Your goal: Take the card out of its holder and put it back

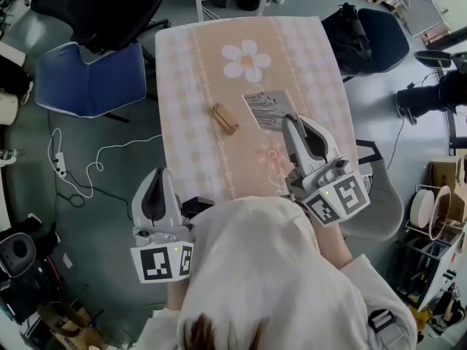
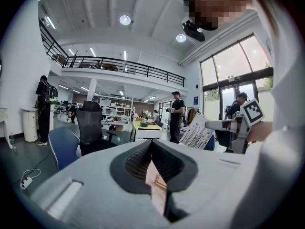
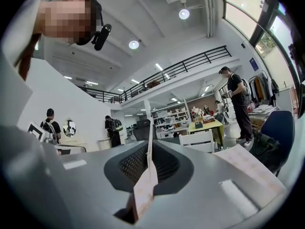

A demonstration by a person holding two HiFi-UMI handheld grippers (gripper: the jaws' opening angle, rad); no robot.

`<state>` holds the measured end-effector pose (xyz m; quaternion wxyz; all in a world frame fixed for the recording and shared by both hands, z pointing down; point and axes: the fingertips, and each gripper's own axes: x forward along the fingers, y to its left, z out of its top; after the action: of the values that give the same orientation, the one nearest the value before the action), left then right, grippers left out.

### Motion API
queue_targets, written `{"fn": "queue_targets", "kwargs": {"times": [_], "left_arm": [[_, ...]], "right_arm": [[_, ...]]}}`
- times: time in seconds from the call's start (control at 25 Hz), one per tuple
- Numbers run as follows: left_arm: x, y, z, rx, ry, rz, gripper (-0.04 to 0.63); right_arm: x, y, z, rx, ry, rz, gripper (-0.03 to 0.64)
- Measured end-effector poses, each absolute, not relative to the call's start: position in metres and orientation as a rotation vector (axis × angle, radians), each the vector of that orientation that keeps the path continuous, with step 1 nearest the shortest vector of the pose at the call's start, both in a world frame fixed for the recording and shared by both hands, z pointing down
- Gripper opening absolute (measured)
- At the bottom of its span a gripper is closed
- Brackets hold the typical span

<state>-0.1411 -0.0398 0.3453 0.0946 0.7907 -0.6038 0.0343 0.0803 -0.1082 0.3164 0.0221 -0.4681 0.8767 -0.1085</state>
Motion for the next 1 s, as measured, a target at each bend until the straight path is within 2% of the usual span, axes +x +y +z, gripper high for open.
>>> {"fn": "queue_targets", "kwargs": {"times": [1.0], "left_arm": [[-0.104, -0.014, 0.342, 2.451, -1.639, 0.043, 0.000]], "right_arm": [[0.093, -0.040, 0.336, -1.452, 2.734, -0.331, 0.015]]}}
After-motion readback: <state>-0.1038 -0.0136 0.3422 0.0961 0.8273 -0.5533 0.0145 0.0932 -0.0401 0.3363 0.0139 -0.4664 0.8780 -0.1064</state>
